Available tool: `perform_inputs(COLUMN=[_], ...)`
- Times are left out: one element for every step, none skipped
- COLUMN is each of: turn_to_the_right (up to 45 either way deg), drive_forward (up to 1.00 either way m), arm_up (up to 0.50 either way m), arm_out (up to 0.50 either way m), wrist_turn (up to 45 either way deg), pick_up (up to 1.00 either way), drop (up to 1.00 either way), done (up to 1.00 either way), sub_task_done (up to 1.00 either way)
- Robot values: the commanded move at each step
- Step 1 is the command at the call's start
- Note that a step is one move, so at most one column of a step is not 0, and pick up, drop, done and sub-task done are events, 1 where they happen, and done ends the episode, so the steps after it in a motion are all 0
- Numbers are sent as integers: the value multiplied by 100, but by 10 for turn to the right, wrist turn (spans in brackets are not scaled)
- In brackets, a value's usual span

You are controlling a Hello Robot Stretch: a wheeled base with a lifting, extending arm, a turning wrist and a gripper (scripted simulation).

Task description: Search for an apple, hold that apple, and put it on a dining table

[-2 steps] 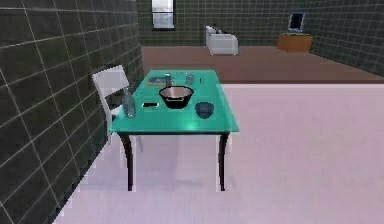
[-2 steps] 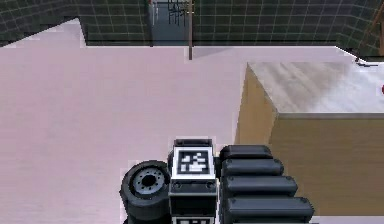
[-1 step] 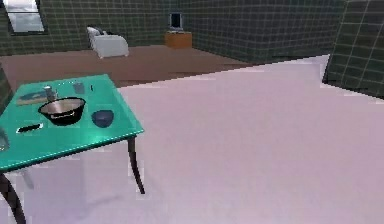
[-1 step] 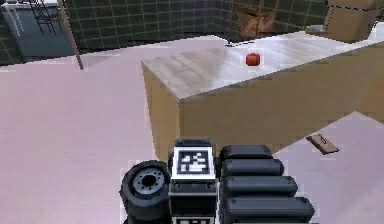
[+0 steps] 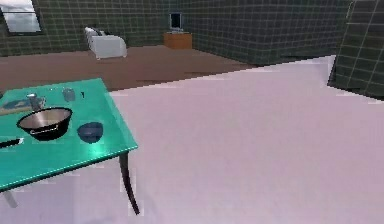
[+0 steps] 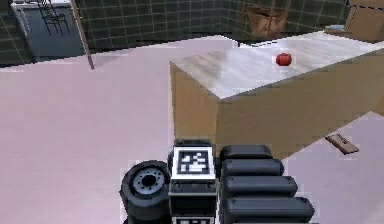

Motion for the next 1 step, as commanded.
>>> perform_inputs(turn_to_the_right=[60], drive_forward=[0], arm_up=[0], arm_out=[0], wrist_turn=[0], pick_up=[0], drop=[0], done=[0], sub_task_done=[0])
